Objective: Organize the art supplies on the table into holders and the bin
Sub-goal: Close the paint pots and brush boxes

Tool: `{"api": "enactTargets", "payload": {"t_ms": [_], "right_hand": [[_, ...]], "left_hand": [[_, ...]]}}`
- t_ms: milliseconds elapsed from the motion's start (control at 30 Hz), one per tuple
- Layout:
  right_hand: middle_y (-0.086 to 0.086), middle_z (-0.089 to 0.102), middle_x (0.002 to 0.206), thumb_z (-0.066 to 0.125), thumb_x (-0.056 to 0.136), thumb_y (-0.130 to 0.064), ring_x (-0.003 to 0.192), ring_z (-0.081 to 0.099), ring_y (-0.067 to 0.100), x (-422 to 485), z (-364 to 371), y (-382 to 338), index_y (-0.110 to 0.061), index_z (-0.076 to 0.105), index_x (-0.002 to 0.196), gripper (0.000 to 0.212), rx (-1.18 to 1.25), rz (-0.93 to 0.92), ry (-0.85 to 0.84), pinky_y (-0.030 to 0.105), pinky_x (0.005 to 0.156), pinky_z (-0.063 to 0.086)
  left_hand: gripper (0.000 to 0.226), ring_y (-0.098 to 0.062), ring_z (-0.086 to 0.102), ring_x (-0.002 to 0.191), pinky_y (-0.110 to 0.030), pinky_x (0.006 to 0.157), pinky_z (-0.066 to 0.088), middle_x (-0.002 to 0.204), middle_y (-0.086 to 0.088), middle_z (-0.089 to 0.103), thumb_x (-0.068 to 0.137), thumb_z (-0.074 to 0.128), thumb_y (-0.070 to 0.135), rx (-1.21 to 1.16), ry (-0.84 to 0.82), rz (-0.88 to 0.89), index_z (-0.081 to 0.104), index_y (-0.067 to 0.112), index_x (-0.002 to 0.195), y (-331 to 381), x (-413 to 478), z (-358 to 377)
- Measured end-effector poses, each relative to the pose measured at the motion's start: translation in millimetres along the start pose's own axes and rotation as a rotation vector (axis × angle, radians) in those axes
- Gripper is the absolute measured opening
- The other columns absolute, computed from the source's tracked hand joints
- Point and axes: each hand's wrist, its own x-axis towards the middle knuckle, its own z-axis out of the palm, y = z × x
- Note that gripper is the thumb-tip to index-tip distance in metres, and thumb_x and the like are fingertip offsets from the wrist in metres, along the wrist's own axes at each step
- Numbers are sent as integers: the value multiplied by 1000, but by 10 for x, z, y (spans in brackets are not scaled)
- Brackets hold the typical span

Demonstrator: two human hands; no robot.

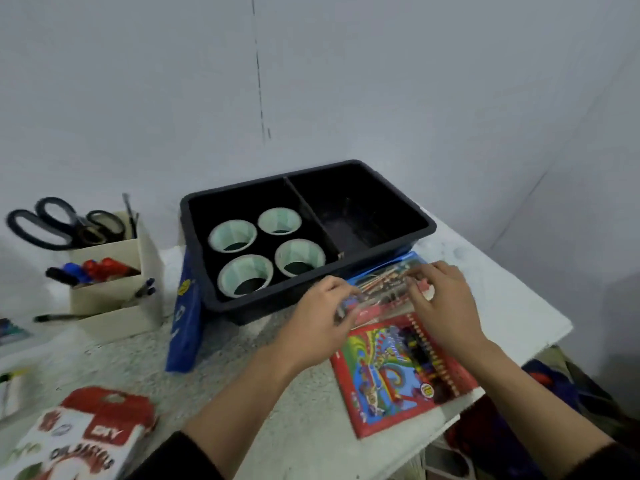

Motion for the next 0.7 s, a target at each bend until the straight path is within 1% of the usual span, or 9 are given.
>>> {"api": "enactTargets", "payload": {"t_ms": [67, 133, 200, 267, 333, 433, 533, 600, 700], "right_hand": [[5, 63, 113, 56, 98, -34, 111, 50, 28, 202, -14, 257, -18, 64, 123, 31, -50, 67, -88, 41, 89, 45], [10, 62, 124, 52, 100, -40, 118, 49, 32, 383, -26, 414, -18, 57, 132, 39, -94, 100, -180, 44, 91, 46], [12, 64, 119, 49, 101, -45, 114, 53, 34, 527, -33, 505, -16, 52, 132, 43, -110, 125, -287, 45, 88, 49], [10, 66, 110, 48, 101, -48, 104, 58, 32, 616, -21, 555, -17, 49, 128, 41, -104, 130, -374, 45, 83, 50], [8, 65, 109, 49, 101, -46, 98, 59, 28, 681, -12, 597, -17, 47, 131, 42, -45, 149, -410, 42, 80, 49], [9, 64, 116, 54, 100, -42, 88, 57, 17, 746, -59, 596, -16, 45, 137, 46, 142, 218, -427, 30, 73, 43], [4, 66, 109, 60, 98, -41, 75, 64, 9, 788, -112, 591, -17, 50, 130, 41, 435, 359, -436, 23, 62, 45], [8, 71, 101, 61, 98, -40, 71, 72, 14, 795, -128, 583, -16, 55, 122, 35, 695, 484, -451, 26, 64, 51], [6, 77, 94, 49, 102, -45, 78, 76, 17, 768, -142, 588, -16, 61, 115, 34, 956, 572, -525, 33, 74, 54]], "left_hand": [[39, -10, 45, 123, -24, 103, 37, 135, 6, 47, 100, 56, 37, 51, 3, -54, 55, 24, 137, 48, 197, 212], [45, -15, 41, 131, -37, 109, 33, 141, 6, 43, 98, 54, 48, 172, -8, -94, 49, 33, 141, 71, 311, 374], [53, -18, 34, 137, -44, 110, 27, 148, 5, 37, 94, 54, 57, 301, -43, -126, 43, 41, 143, 101, 376, 478], [62, -18, 26, 140, -46, 112, 24, 152, 4, 35, 89, 58, 61, 333, -54, -156, 39, 43, 146, 110, 416, 531], [66, -15, 25, 139, -49, 114, 24, 151, 7, 39, 87, 62, 61, 327, -39, -167, 40, 42, 146, 122, 451, 551], [62, -13, 37, 131, -44, 109, 35, 141, 13, 48, 84, 65, 59, 313, 28, -139, 47, 39, 141, 136, 449, 551], [60, -13, 49, 123, -39, 102, 42, 138, 13, 49, 81, 67, 54, 280, 55, -126, 52, 37, 137, 147, 394, 507], [60, -14, 50, 124, -38, 102, 45, 143, 11, 47, 82, 68, 52, 282, 54, -137, 53, 36, 137, 174, 373, 456], [58, -17, 52, 125, -36, 99, 46, 144, 5, 51, 80, 68, 53, 363, 86, -118, 59, 34, 134, 239, 319, 371]]}}
